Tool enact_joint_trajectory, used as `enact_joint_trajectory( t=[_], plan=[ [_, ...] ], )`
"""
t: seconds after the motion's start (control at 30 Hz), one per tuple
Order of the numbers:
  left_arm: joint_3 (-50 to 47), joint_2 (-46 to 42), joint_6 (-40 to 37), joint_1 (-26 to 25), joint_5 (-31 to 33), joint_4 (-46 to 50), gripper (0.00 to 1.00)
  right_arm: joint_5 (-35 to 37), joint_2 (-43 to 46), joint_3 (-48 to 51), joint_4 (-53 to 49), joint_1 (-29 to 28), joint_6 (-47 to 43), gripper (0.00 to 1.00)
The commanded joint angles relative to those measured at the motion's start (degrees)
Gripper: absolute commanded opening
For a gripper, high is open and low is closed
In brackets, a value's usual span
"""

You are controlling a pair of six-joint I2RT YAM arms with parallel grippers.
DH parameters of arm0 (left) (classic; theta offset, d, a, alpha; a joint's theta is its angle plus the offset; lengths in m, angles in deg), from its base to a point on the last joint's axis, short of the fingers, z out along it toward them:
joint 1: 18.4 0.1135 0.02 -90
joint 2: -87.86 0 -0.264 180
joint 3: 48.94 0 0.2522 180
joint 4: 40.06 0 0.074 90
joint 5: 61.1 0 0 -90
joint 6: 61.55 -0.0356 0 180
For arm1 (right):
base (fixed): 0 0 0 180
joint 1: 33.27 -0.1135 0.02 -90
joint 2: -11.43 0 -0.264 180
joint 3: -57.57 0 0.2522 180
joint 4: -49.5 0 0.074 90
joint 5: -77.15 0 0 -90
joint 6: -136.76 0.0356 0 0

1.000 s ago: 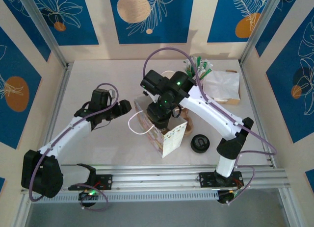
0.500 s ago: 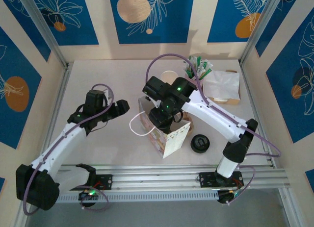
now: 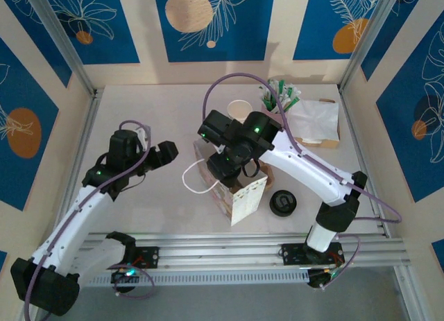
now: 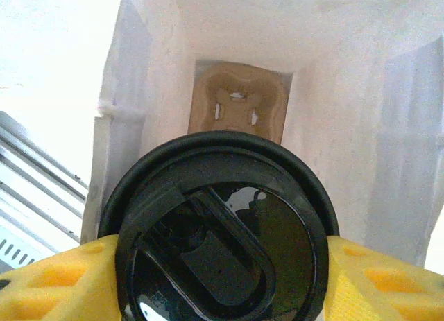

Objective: Pack the takeout coffee

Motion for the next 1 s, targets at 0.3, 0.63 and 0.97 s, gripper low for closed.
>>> enact_joint_trajectory(
  t=[0.3, 0.63, 0.97],
  plan=[
    [0.67, -2.43, 1.14, 0.52, -0.31, 2.88, 0.82, -0.58, -1.7, 5.66, -0.86, -0.43, 3.86, 0.59],
    [2.71, -2.57, 0.84, 0.54, -2.01, 3.57, 0.82, -2.21, 0.48, 10.39, 0.8, 1.2, 5.46, 0.59],
    [4.22, -2.15, 0.22, 0.56, -4.85, 3.54, 0.82, -3.39, 1.95, 16.0, 2.65, 2.0, 6.33, 0.59]
  ],
)
